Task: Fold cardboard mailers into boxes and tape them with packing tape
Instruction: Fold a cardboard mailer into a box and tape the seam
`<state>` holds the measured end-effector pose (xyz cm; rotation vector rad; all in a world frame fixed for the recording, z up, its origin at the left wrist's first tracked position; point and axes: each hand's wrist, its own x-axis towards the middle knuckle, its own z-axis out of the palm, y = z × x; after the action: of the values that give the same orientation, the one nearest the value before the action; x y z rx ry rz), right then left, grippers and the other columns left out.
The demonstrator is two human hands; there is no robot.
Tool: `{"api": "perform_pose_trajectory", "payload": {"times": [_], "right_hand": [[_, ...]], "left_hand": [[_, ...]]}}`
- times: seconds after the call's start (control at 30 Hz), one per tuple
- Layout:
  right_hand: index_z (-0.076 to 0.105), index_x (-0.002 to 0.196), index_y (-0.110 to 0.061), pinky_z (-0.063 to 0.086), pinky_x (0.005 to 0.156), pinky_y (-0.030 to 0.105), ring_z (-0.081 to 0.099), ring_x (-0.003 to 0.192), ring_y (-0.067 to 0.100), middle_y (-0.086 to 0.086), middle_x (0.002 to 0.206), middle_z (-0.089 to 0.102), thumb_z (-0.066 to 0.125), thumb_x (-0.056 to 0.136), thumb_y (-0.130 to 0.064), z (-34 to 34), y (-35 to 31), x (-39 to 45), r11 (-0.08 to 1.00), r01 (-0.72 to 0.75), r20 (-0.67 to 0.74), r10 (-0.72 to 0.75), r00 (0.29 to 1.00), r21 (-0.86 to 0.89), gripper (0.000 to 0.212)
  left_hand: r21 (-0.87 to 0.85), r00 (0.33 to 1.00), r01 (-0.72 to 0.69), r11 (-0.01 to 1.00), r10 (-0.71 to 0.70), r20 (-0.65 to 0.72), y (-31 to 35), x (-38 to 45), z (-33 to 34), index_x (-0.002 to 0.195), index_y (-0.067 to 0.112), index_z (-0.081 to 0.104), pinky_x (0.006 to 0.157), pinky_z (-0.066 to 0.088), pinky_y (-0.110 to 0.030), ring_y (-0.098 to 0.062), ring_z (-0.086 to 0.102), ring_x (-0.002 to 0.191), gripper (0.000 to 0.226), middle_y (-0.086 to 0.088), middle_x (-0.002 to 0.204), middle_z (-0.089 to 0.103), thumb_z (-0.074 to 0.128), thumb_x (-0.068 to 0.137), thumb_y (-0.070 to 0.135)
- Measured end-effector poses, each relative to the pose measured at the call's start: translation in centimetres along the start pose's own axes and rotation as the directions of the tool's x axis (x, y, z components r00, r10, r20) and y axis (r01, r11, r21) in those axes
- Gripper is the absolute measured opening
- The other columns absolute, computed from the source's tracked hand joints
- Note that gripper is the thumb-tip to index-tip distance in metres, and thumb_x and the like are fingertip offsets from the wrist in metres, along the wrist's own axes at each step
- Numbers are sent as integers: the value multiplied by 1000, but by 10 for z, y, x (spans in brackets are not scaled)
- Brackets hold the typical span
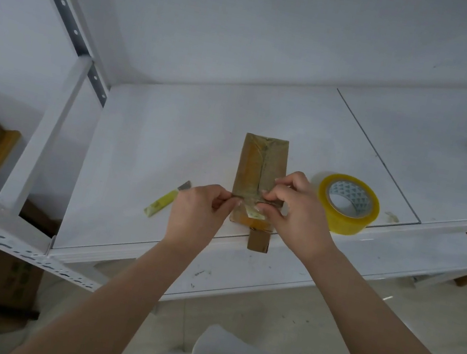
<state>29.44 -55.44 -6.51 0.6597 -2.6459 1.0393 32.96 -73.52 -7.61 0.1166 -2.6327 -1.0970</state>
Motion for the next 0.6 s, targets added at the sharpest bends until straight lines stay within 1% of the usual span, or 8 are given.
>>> {"api": "perform_pose_trajectory", "payload": {"times": [0.07,0.13,0.2,0.27,0.33,0.43,0.5,0.6], "right_hand": [[72,83,-2,53,76,45,63,93,30,12,100,56,80,77,-14,0,1,0,1000,-2,0,2,1000,8,16],[71,82,-3,53,76,45,64,92,29,11,101,56,80,78,-15,1,0,0,1000,1,1,-1,1000,9,15],[71,82,-3,53,76,45,65,93,29,11,101,56,79,78,-15,1,0,-1,1000,7,4,-7,1000,8,15],[70,82,-3,53,76,45,65,92,29,11,100,56,79,78,-15,1,1,-1,1000,16,7,-16,1000,6,15],[70,83,-3,53,76,45,65,92,30,11,100,55,79,78,-15,0,1,0,1000,27,14,-27,1000,1,16],[68,84,-3,53,75,44,65,95,30,10,99,54,78,80,-15,0,2,0,999,37,19,-37,999,-11,16],[68,84,-3,53,74,43,64,95,30,10,99,53,78,80,-14,-1,3,0,999,35,17,-35,999,-10,16],[68,82,-2,50,71,35,62,94,31,10,96,53,79,78,-12,-1,3,0,998,55,12,-55,998,-12,15]], "left_hand": [[-122,997,37,992,-29,70,-7,0,-4,80,21,74,61,53,-19,-6,67,66,17,10,69,72,64,92,27],[-329,980,157,931,-105,170,-14,0,-9,84,25,72,62,57,-21,-7,72,75,19,12,74,74,59,96,18],[-395,968,205,896,-127,215,-19,1,-9,85,28,71,62,58,-24,-9,72,79,19,11,76,74,63,93,14],[-370,969,197,908,-124,212,-20,5,-8,81,30,72,63,57,-25,-10,71,73,16,7,73,74,72,86,15],[-345,976,172,923,-112,187,-20,11,-5,75,28,71,61,52,-18,-8,67,65,13,6,68,72,78,80,18],[-213,992,52,976,-26,121,-19,17,1,73,25,67,58,46,-11,-1,60,59,14,9,63,67,80,77,26],[-125,993,-49,991,61,100,-18,18,3,76,23,61,61,47,-13,-1,60,64,19,13,67,63,80,78,29],[-69,976,-121,990,132,172,-18,21,2,84,17,55,65,51,-23,-5,61,68,31,10,72,62,82,75,30]]}}
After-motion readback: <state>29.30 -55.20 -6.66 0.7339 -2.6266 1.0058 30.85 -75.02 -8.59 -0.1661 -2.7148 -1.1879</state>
